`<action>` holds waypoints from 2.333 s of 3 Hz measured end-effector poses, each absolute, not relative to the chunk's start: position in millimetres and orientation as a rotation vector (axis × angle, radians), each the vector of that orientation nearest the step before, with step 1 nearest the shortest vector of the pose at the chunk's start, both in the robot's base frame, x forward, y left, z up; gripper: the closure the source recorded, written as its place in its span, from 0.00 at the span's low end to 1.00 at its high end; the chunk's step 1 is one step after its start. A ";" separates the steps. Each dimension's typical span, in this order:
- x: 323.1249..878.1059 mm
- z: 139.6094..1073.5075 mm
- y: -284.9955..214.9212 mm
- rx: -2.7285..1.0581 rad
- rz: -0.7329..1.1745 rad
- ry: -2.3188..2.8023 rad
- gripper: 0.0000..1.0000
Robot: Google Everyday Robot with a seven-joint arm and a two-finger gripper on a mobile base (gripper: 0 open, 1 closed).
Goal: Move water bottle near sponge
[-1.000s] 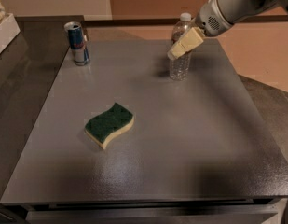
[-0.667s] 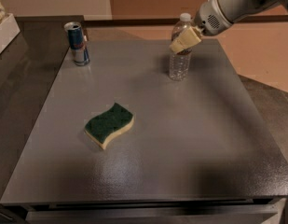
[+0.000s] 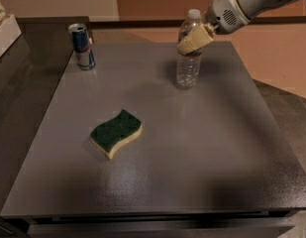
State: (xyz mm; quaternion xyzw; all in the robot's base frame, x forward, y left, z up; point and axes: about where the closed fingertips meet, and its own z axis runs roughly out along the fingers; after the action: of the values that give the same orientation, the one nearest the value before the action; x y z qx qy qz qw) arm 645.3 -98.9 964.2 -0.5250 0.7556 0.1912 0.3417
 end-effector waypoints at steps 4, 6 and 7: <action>554.0 970.9 -0.8 -1.706 0.688 1.690 1.00; 539.6 957.6 13.9 -1.746 0.716 1.650 1.00; 534.4 953.2 19.3 -1.768 0.721 1.623 0.82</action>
Offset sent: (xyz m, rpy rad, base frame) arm -0.0989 0.0952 0.0190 0.0465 -0.0036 0.3762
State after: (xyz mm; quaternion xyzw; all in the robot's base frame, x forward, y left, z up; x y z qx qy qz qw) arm 534.4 19.3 953.2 -0.6702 0.6153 0.2734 0.3122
